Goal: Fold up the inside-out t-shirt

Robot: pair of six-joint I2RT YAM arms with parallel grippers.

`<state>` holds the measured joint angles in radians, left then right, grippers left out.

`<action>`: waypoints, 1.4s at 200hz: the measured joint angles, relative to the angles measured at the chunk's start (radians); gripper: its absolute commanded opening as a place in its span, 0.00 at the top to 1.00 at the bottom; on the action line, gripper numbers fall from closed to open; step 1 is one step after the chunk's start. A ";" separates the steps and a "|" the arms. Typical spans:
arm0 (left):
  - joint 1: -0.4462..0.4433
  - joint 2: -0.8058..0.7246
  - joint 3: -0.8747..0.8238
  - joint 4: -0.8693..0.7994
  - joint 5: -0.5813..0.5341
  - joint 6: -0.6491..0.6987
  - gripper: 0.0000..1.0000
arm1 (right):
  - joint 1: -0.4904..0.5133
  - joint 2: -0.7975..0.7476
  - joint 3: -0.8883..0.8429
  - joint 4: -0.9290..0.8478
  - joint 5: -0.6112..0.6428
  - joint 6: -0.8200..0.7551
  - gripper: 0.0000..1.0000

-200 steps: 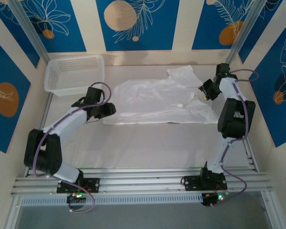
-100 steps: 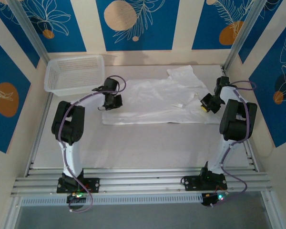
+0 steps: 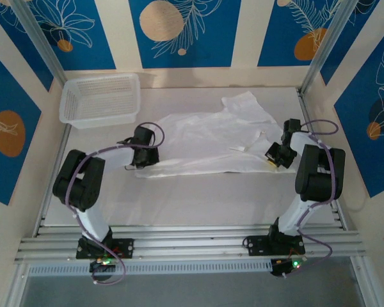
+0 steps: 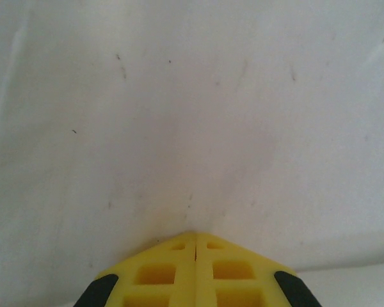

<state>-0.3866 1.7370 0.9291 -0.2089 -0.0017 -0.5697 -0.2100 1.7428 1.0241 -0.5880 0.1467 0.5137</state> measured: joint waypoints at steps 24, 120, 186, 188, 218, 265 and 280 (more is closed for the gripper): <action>-0.002 -0.111 -0.133 0.026 0.023 -0.037 1.00 | -0.035 -0.114 -0.132 0.020 -0.003 0.030 1.00; -0.119 -0.359 -0.137 -0.202 -0.054 -0.093 0.43 | 0.075 -0.328 0.035 -0.114 -0.011 -0.037 0.71; 0.023 -0.090 0.335 -0.224 -0.121 0.060 0.43 | 0.165 0.435 0.908 -0.209 0.142 -0.291 0.56; 0.026 -0.080 0.342 -0.225 -0.122 0.064 0.43 | 0.164 0.449 0.924 -0.215 0.145 -0.299 0.55; 0.046 0.029 0.385 -0.253 -0.127 0.109 0.42 | 0.150 0.697 1.194 -0.349 0.152 -0.385 0.53; 0.056 0.126 0.443 -0.301 -0.111 0.128 0.41 | 0.141 0.832 1.398 -0.499 0.072 -0.423 0.51; 0.058 0.134 0.454 -0.308 -0.105 0.129 0.40 | 0.140 0.838 1.402 -0.520 0.054 -0.430 0.52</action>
<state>-0.3283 1.8706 1.3834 -0.5171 -0.1062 -0.4412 -0.0700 2.5813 2.4256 -1.1084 0.2008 0.0841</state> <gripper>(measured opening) 0.594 0.483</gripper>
